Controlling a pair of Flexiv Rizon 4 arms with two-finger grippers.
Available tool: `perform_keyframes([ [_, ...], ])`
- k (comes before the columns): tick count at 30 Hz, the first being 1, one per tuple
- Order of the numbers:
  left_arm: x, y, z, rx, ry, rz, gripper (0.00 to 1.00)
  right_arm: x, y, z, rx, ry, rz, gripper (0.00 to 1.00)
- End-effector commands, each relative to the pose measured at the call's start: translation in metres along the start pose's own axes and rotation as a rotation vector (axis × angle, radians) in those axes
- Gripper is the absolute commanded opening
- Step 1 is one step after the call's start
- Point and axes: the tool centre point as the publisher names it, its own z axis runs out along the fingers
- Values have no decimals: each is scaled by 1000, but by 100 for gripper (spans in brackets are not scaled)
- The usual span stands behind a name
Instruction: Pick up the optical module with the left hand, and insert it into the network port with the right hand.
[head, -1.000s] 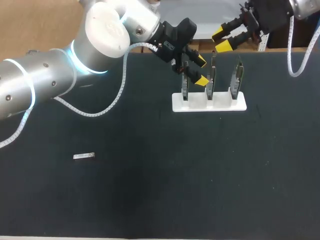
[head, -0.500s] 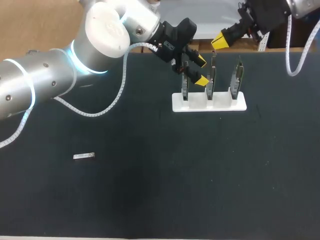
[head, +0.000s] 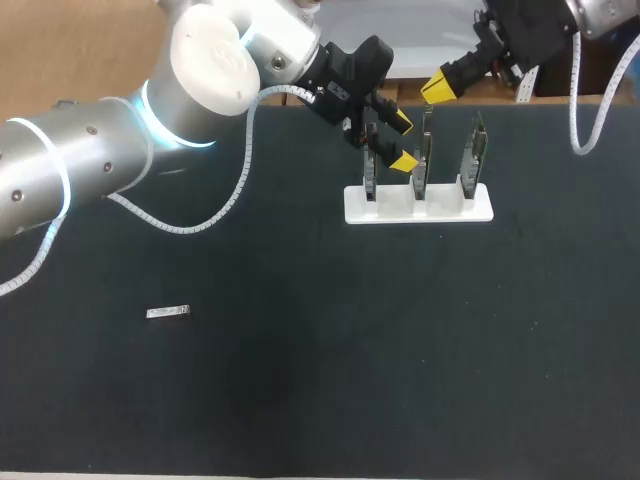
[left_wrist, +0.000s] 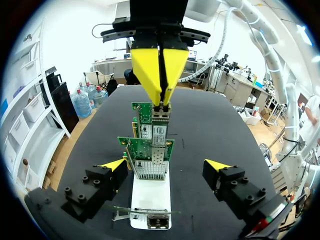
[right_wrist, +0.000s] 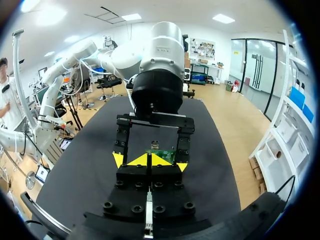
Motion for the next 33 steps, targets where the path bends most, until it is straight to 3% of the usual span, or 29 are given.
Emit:
perform_keyframes([
  [1,-1,2,0,4,5,-2,100,4,-3,2,-7,0,6,0],
  [33,-1,2,0,4,5,-2,100,33,-8,15,-44,41,97,0],
])
